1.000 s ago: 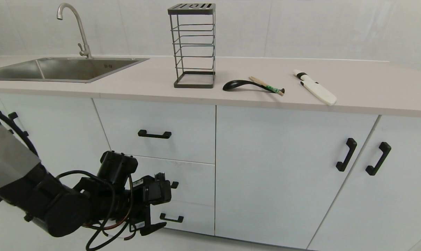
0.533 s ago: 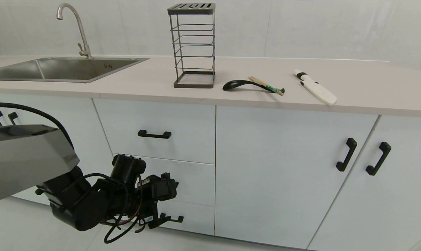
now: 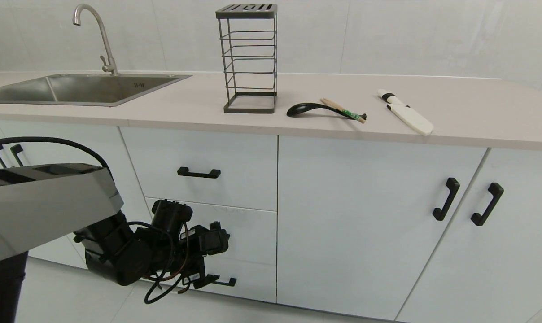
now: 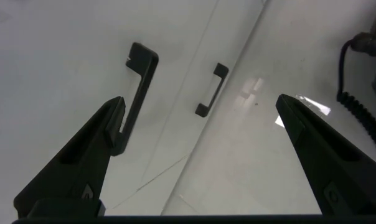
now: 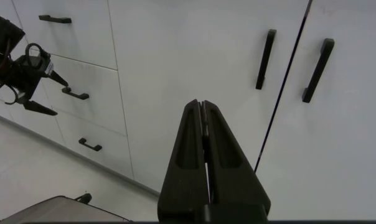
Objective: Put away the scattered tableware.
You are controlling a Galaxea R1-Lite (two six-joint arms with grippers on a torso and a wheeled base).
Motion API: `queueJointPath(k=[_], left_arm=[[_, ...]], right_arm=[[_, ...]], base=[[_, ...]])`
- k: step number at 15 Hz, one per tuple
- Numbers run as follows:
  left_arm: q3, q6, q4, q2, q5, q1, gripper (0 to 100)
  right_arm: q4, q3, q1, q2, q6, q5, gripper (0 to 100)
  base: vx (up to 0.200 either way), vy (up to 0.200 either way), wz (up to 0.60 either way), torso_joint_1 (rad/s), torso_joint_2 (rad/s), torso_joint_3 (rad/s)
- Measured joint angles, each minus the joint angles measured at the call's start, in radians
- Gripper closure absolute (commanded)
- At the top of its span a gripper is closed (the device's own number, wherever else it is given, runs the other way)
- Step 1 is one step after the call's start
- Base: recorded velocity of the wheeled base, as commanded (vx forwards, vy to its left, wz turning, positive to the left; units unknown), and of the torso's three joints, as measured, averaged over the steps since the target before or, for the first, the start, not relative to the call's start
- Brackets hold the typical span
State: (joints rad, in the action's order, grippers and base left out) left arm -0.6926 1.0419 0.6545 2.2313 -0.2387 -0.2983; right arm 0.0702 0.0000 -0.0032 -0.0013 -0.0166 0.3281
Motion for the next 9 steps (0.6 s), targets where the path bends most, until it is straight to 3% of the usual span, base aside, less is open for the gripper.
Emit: queueJointPath(k=[2,6,9], left_arm=[[-0.035,0.046,0.001,0.029,-0.003,0.015,0],[-0.090,0.089,-0.010,0.079,-0.006,0.023,0],[-0.121,0.098,-0.015,0.114,-0.006,0.021,0]], right_arm=[[0.000,0.000,0.000,0.000,0.000,0.000,100],[0.000,0.000,0.000,0.000,0.000,0.000,100],[0.000,0.000,0.000,0.000,0.000,0.000,100]], base=[[0.000,0.000,0.00,0.000,0.00,0.000],[0.000,0.000,0.00,0.000,0.00,0.000],[0.000,0.000,0.00,0.000,0.00,0.000]])
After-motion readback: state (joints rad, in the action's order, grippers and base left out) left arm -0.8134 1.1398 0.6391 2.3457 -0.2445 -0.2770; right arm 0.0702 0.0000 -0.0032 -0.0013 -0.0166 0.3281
